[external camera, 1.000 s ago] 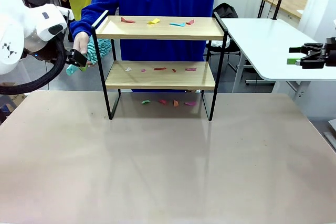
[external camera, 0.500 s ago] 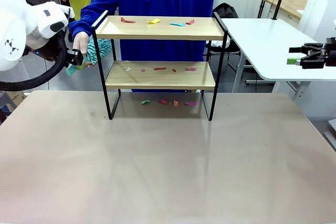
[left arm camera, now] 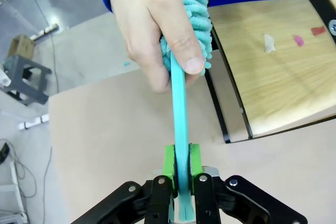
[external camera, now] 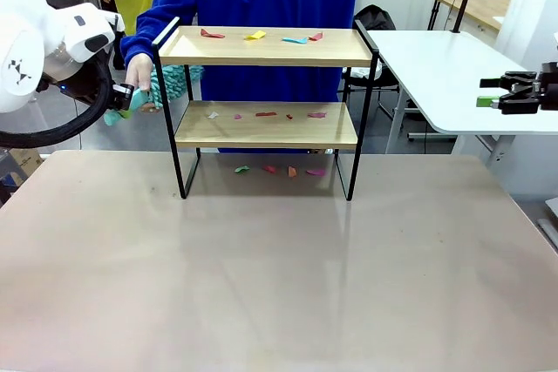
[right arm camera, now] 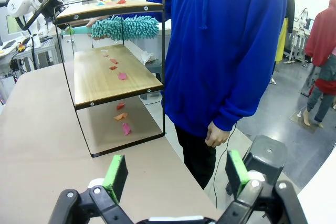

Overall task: Clean the shelf.
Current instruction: Pick up the Duster handed by the human, then clean the specific section of the Shelf indicated by the human with the Duster.

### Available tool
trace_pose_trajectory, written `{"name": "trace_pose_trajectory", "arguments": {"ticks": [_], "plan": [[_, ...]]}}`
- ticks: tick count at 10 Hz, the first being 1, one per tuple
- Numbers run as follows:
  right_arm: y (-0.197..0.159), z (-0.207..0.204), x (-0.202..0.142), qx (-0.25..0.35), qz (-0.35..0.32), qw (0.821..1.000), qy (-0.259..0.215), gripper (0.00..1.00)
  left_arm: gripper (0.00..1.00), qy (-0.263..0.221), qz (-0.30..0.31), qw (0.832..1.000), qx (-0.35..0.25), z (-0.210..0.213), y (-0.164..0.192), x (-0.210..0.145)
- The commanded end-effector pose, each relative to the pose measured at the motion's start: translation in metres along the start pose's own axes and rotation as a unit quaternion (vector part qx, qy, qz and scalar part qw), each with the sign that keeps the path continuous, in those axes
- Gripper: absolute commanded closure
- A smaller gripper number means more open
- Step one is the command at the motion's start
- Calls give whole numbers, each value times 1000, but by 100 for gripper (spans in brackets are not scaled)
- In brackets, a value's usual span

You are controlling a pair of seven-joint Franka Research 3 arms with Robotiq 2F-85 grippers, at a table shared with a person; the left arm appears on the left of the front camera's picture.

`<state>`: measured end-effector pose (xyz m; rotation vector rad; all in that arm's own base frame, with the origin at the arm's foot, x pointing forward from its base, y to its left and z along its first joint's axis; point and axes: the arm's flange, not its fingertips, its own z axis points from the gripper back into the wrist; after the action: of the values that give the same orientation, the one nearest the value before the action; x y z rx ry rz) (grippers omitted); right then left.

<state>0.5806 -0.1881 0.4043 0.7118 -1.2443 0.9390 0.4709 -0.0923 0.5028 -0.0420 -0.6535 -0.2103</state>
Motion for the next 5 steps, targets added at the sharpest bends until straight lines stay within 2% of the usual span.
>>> {"name": "trace_pose_trajectory", "arguments": {"ticks": [1,2,3,5], "plan": [[1,-1,3,0,2,1000,-2,0,100,10,26,999,29,2,-4,8],[1,-1,3,0,2,1000,-2,0,100,26,60,997,30,1,-2,10],[1,-1,3,0,2,1000,-2,0,100,4,9,1000,5,1,2,2],[1,-1,3,0,2,1000,-2,0,100,4,9,1000,5,1,2,2]]}}
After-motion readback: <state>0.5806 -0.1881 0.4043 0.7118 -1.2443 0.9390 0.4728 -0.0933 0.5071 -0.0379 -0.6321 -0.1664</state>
